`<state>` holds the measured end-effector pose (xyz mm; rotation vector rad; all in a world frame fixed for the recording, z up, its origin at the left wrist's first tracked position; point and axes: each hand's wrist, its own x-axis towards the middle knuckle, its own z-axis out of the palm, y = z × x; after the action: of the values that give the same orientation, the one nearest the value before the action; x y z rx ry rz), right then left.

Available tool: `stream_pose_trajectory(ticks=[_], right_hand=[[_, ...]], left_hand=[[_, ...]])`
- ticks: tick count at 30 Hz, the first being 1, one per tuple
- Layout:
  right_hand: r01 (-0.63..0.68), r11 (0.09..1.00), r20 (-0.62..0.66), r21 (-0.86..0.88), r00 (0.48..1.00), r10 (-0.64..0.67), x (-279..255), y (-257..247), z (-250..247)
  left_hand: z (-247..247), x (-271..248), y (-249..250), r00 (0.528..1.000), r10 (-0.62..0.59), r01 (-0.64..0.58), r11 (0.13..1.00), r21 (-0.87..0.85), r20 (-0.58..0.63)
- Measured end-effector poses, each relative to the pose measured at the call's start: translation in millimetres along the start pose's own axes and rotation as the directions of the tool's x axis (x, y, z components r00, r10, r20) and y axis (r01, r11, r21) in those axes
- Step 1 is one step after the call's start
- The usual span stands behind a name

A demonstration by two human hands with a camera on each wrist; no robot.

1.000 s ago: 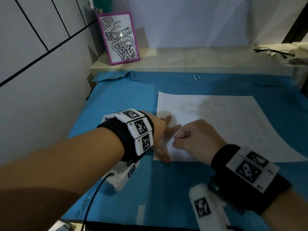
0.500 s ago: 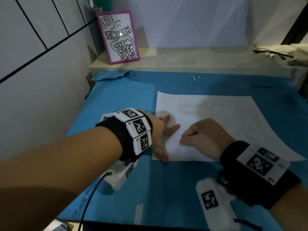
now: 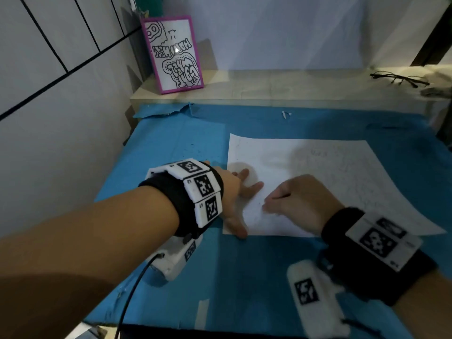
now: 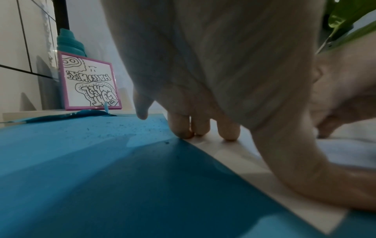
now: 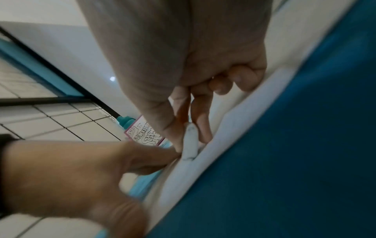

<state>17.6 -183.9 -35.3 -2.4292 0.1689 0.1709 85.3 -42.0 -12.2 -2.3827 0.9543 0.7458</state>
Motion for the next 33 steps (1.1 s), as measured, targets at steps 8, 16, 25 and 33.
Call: stream_pose_trajectory(ticks=[8,16,25,33], right_hand=[[-0.026,1.000,0.059,0.017,0.998,0.025,-1.3,2.5,-9.1],[-0.104,0.864,-0.133,0.493,0.972,0.193,-0.6,14.3,-3.6],[-0.080,0.587,-0.166,0.806,0.920,0.354,-2.5,33.7,2.9],[-0.020,0.590,-0.220,0.807,0.918,0.331,0.1,38.5,7.7]], left_hand=[[1.5,-0.1,-0.9,1.000,0.005,-0.005,1.000,-0.028,0.001],[-5.2,-3.6,1.0,0.998,0.013,-0.010,0.998,-0.054,0.054],[15.0,-25.6,61.3,0.960,0.279,-0.280,0.955,-0.100,-0.023],[16.7,-25.7,44.1,0.986,0.110,-0.118,0.991,-0.060,-0.124]])
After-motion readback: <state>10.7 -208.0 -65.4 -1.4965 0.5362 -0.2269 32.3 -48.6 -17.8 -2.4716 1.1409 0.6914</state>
